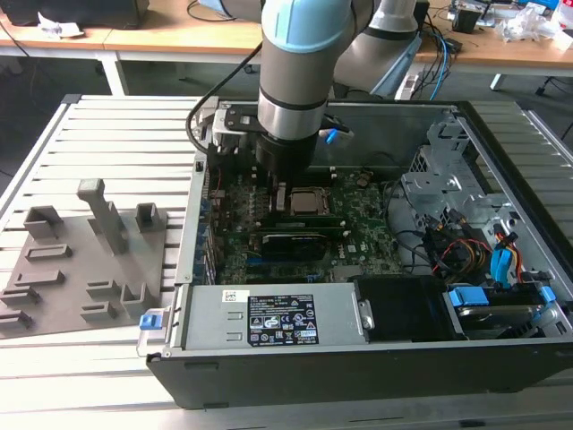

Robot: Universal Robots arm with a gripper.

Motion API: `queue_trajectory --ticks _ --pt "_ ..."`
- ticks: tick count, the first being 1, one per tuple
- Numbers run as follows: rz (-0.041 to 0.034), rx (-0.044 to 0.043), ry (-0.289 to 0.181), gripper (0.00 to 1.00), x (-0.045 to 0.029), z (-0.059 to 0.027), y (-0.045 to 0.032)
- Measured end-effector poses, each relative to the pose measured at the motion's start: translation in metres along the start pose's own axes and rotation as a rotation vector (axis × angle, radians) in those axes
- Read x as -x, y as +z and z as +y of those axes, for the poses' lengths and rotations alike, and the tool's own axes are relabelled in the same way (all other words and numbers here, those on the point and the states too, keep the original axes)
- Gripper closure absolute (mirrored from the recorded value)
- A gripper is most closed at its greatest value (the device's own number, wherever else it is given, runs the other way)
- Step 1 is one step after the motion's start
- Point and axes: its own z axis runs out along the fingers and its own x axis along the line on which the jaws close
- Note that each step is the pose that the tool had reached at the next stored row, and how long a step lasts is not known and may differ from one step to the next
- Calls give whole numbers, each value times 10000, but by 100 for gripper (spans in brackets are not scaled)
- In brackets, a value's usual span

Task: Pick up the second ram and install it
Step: 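Press down the second ram until it locks into place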

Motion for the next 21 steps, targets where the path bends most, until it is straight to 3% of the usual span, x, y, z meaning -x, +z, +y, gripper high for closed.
queue_trajectory --ticks 2,6,9,11,12,15,16,21 --pt "-4 9 1 89 3 -47 -12" --pt "-10 178 9 89 24 -396 -35" --pt "-10 189 10 89 30 -470 -50" --pt "-11 189 11 89 33 -476 -103" --pt "-11 189 12 89 38 -474 -168" --pt "-10 189 9 89 64 -458 -445" --pt "-16 188 10 89 66 -455 -479" --pt "-13 188 10 89 66 -455 -482"
